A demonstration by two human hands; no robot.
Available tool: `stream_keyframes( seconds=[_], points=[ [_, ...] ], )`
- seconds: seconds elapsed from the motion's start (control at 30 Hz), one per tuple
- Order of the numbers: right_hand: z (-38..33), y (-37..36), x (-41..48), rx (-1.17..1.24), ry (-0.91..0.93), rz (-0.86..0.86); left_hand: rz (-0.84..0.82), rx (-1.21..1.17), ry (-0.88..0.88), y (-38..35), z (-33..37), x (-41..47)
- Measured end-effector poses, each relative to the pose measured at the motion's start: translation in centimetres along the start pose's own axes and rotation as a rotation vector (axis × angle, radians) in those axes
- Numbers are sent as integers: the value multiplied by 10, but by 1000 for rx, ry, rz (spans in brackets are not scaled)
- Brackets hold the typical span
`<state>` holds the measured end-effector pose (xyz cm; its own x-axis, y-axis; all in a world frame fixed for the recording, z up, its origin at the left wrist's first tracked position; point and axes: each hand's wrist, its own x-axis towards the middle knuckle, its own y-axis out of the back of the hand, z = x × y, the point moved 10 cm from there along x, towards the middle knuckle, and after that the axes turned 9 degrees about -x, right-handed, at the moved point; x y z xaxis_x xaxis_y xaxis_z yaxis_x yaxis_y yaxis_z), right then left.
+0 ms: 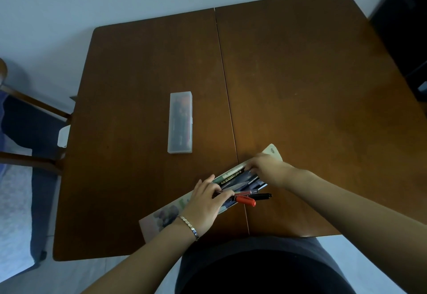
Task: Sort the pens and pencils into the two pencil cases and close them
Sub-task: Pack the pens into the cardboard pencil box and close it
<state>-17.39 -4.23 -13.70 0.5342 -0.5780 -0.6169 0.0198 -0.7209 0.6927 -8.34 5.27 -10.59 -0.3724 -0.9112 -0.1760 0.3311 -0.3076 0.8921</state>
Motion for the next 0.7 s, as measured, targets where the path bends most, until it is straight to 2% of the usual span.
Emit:
stream_keyframes(
  seconds=[0.07,0.13,0.23,0.4,0.47,0.57,0.6,0.63,0.7],
  points=[
    [8,17,-3,74,-45,137,11,13,-1,0,0,0],
    [20,29,-8,321,-86,210,31,20,0,1,-1,-1],
    [17,28,-14,674,-39,141,59,15,-18,4,0,-1],
    [-24,3,-11,669,64,45,83,14,-28,7,0,-1],
    [-31,11,-9,698,84,144,83,4,-22,6,-1,-1],
    [-20,43,-17,930,61,338,94,-8,-17,5,-3,-1],
    [-16,52,-22,884,70,370,98,-6,-15,5,-3,-1],
    [-15,57,-25,740,87,357,100,0,-16,4,-3,-2],
    [-19,45,-27,343,145,213,101,6,-24,3,-3,-3]
  ],
)
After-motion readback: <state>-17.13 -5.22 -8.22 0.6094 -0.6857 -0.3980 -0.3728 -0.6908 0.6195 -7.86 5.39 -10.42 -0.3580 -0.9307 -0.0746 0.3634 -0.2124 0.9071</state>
